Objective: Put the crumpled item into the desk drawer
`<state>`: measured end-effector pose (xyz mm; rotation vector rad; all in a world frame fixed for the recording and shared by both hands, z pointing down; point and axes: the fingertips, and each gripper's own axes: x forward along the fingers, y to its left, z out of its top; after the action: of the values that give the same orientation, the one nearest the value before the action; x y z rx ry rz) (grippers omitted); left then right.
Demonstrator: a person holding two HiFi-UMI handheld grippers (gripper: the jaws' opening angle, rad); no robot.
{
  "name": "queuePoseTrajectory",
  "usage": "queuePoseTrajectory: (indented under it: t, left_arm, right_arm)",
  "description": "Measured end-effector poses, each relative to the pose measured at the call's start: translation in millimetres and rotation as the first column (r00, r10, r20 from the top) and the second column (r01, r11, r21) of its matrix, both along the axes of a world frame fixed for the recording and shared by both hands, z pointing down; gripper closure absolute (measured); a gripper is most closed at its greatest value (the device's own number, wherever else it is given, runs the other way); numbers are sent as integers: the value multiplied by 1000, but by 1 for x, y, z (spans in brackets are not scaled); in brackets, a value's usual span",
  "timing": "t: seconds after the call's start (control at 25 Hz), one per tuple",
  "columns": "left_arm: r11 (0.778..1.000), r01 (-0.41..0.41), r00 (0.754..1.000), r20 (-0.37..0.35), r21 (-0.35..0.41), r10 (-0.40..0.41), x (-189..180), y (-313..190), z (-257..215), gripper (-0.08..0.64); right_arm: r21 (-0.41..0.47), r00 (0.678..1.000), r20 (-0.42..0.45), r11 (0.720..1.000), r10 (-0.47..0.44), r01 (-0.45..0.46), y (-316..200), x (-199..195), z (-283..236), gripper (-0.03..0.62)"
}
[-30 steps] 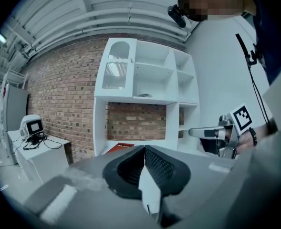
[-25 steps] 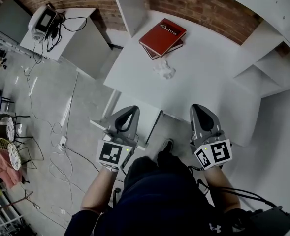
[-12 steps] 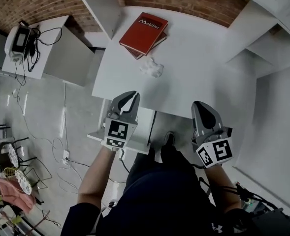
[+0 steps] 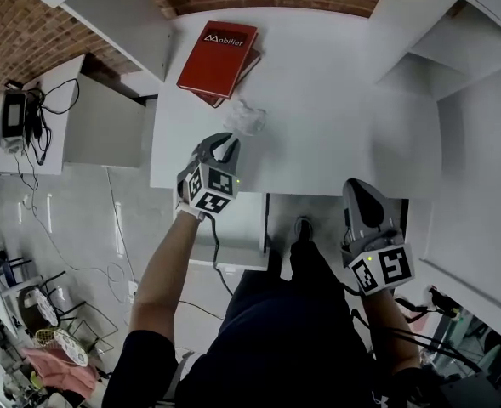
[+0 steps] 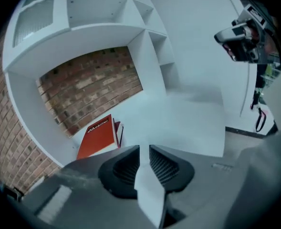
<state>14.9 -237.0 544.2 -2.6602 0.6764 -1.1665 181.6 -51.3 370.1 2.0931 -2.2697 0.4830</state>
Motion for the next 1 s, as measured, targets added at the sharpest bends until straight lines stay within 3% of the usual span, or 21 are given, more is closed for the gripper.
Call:
queuePoseTrajectory:
  t: [0.32,0.48,0.64,0.76,1.0]
  left_arm:
    - [992,-123,973,200,27,115,28,-42,51,485]
    - [977,-214,927,319,16,197,36,-52,75,466]
    - [963,-259,870,417,-72,265,36,-57,98,457]
    - [959,-263,842,461,-107,282,35,-63,109,457]
    - [958,-235,825,488,-163,286,34,-60,120,511]
  right_arm:
    - [-44,998,20,998,55,-54,14,11,22,589]
    - [-62,996,31,995,80,-78,16,18,32,589]
    - [-67,994,42,993,97,-94,17,24,37,589]
    - [-70,994,47,993,102,-99,18,26,40,589]
    - [-80,995,55,994,81,-76,17,22,45,589]
